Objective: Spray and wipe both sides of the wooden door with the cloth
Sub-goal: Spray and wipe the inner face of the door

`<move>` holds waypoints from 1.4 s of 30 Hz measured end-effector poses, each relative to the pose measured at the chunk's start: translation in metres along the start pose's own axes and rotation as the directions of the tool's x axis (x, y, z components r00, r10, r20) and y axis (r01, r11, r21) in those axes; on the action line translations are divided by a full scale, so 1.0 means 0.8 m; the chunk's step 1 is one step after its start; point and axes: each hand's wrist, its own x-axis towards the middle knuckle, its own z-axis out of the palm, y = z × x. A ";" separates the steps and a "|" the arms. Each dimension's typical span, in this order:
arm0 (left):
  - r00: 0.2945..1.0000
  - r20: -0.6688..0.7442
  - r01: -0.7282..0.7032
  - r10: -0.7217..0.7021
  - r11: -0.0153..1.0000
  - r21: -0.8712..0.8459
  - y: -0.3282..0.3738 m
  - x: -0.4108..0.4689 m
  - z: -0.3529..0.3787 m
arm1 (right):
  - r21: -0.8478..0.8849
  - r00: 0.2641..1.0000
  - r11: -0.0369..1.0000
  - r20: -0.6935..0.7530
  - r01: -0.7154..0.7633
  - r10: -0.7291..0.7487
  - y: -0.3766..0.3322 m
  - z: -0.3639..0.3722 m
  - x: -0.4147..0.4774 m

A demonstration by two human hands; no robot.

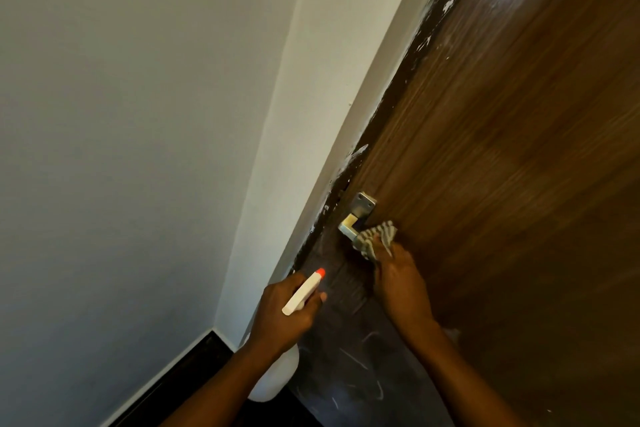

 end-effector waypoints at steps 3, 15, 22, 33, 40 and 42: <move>1.000 -0.007 -0.021 0.021 1.000 0.020 0.010 0.000 0.006 | -0.194 0.991 0.974 -0.048 0.117 -0.129 -0.039 0.003 0.035; 0.998 0.017 -0.062 0.062 0.997 0.034 0.027 0.010 0.016 | 0.012 0.992 0.997 -0.102 0.080 -0.078 0.015 0.003 -0.013; 0.997 0.055 -0.048 0.047 0.999 0.021 0.048 0.005 0.033 | -0.168 0.978 0.969 -0.070 0.181 -0.195 0.052 0.000 -0.027; 1.000 -0.004 -0.016 0.016 0.998 0.066 0.016 0.006 0.002 | -0.407 0.887 0.801 0.053 0.439 -0.459 -0.044 0.034 0.075; 1.000 0.007 -0.013 0.013 0.996 0.083 0.001 0.013 0.007 | -0.135 0.991 0.989 -0.109 0.058 -0.073 0.110 0.016 -0.060; 0.999 0.004 -0.032 0.032 0.996 0.082 0.001 0.014 0.014 | -0.056 0.974 0.988 -0.181 -0.146 0.134 0.119 -0.004 -0.093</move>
